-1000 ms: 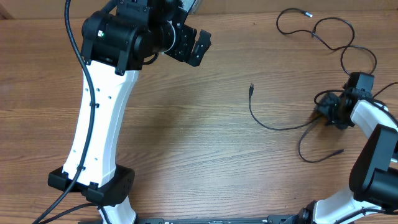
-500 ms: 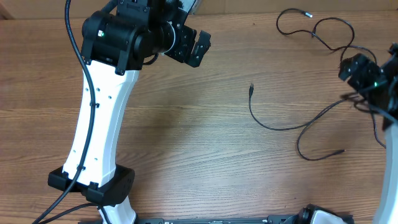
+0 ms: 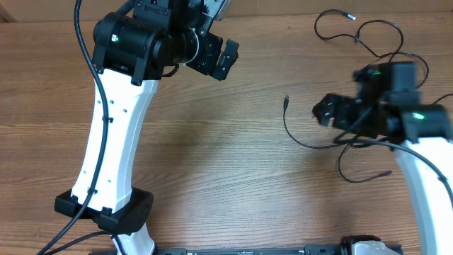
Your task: Untangle cables
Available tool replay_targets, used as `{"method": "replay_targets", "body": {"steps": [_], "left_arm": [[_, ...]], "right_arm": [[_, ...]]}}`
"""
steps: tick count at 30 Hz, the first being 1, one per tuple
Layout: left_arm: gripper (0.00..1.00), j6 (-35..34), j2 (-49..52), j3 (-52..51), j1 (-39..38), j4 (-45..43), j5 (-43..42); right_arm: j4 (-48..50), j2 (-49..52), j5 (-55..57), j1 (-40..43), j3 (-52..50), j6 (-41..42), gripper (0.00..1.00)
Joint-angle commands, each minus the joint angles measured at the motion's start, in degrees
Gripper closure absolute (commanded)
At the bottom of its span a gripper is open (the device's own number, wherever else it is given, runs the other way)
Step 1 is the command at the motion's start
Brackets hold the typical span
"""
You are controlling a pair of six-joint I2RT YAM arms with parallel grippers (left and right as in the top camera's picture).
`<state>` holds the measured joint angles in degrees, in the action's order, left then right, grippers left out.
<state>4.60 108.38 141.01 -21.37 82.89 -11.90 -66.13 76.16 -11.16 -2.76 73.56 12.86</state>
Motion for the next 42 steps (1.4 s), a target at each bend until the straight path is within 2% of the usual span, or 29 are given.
{"method": "replay_targets", "body": {"steps": [1, 4, 12, 21, 26, 30, 34, 42], "left_arm": [[0.00, -0.74, 0.09, 0.37, -0.07, 0.83, 0.07], [0.00, -0.72, 0.09, 0.37, -0.07, 1.92, 0.07], [0.00, -0.46, 0.09, 0.35, -0.07, 3.65, 0.11], [0.00, -0.28, 0.09, 0.35, -0.04, 3.67, 0.11], [0.00, -0.33, 0.09, 0.35, -0.07, 3.89, 0.04], [0.00, -0.33, 0.09, 0.37, -0.07, 4.72, 0.07], [0.00, -0.31, 0.09, 0.35, -0.07, 5.16, 0.09], [0.00, -0.31, 0.09, 0.35, -0.07, 5.16, 0.15]], "right_arm": [[-5.42, 4.70, 18.91, -3.19, -2.71, 16.37, 0.10], [-9.97, 5.73, 23.82, -4.02, -4.13, 24.48, 0.08], [-14.05, 3.04, 23.06, -5.14, -10.73, 27.87, 0.07], [-5.57, -19.76, 18.23, -15.85, -23.37, 35.98, 0.00], [4.17, -25.33, 20.72, -14.25, -31.28, 38.64, 0.00], [9.40, -23.26, 22.36, -10.69, -37.99, 45.33, 0.00], [15.61, -17.22, 22.80, -6.10, -41.35, 45.75, 0.00], [24.46, 0.33, 18.32, 2.58, -41.35, 34.67, 0.00]]}}
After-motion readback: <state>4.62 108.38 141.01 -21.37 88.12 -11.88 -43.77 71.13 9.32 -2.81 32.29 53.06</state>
